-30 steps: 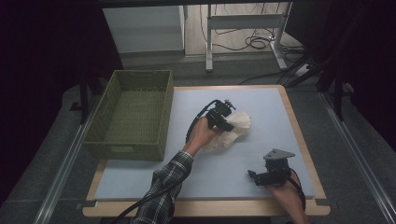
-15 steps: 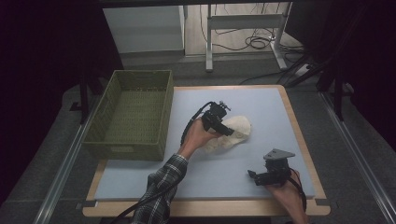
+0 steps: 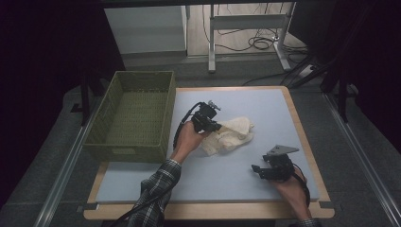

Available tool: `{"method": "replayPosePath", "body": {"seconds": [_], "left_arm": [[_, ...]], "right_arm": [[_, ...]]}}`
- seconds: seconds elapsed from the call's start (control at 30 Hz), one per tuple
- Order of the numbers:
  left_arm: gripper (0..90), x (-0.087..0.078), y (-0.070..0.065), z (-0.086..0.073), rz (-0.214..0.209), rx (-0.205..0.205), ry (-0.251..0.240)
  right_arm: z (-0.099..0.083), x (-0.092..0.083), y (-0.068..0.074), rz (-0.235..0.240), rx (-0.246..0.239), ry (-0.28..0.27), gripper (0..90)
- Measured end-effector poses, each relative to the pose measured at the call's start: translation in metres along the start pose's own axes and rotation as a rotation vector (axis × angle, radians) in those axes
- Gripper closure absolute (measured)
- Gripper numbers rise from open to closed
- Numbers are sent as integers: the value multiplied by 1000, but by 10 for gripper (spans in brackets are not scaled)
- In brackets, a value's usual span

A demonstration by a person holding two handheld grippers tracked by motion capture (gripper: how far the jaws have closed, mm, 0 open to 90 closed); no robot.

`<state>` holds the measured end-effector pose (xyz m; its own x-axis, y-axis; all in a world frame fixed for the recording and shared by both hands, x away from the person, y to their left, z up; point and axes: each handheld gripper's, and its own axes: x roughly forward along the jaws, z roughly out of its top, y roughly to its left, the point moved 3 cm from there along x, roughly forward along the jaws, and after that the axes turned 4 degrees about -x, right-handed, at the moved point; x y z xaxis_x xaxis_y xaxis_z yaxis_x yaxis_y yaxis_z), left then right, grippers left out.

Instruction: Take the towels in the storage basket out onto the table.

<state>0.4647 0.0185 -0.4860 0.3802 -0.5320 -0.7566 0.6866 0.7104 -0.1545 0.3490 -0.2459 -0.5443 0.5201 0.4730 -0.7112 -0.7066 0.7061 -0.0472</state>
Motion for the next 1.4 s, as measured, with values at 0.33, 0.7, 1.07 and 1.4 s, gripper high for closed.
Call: {"method": "replayPosePath", "body": {"seconds": [0.33, 0.7, 1.07, 1.4], "left_arm": [[819, -1, 37, -22, 48, -132, -16], [813, 15, 48, -43, 93, -169, 18], [814, 18, 53, -52, 102, -211, -9], [791, 20, 54, -51, 108, -235, -11]], "right_arm": [[40, 18, -36, -52, -16, -16, 475], [76, 61, -58, -43, -17, 28, 506], [65, 49, -42, -19, -73, 15, 853], [22, -27, -61, -93, 1, -27, 852]]}}
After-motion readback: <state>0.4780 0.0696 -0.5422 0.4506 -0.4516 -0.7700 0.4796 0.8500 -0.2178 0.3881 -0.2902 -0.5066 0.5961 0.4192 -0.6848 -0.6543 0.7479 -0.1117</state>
